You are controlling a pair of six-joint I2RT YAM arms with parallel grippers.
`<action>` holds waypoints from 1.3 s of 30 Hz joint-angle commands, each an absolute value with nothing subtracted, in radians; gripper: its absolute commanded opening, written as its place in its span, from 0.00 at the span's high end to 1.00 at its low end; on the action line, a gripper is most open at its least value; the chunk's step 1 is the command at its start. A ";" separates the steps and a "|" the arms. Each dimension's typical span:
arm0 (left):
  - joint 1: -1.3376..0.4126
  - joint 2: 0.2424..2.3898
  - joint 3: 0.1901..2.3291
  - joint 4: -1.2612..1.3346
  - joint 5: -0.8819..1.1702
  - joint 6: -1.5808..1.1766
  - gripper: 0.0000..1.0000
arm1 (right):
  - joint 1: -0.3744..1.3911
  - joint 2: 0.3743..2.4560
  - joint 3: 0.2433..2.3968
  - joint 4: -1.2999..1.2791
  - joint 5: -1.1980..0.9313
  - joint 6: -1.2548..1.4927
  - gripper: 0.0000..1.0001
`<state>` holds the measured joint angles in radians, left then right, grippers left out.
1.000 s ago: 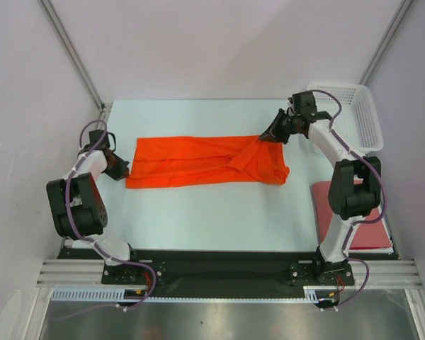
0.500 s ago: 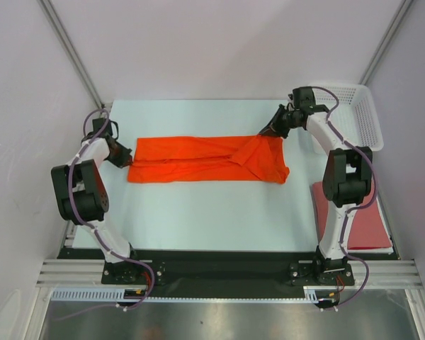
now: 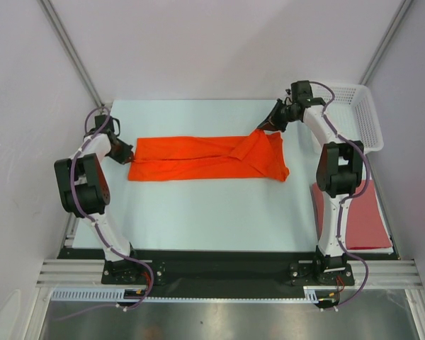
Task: Fold and stack the t-shirts
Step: Fold the tshirt
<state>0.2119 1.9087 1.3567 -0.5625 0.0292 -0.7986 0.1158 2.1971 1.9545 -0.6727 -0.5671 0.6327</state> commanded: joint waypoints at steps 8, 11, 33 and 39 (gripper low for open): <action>0.209 1.939 1.422 -0.558 0.011 -0.834 1.00 | 0.087 2.240 2.046 -0.698 -0.609 0.617 1.00; 0.210 1.953 1.446 -0.563 0.002 -0.830 1.00 | 0.084 2.263 2.082 -0.703 -0.617 0.623 1.00; 0.210 2.022 1.512 -0.594 -0.023 -0.804 1.00 | 0.117 2.441 2.272 -0.703 -0.678 0.672 1.00; 0.210 2.031 1.526 -0.597 -0.015 -0.801 1.00 | 0.118 2.483 2.307 -0.677 -0.680 0.684 1.00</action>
<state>0.2115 2.0277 1.4788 -0.5949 0.0021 -0.8112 0.1143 2.4626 2.2471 -0.7044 -0.6533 0.6636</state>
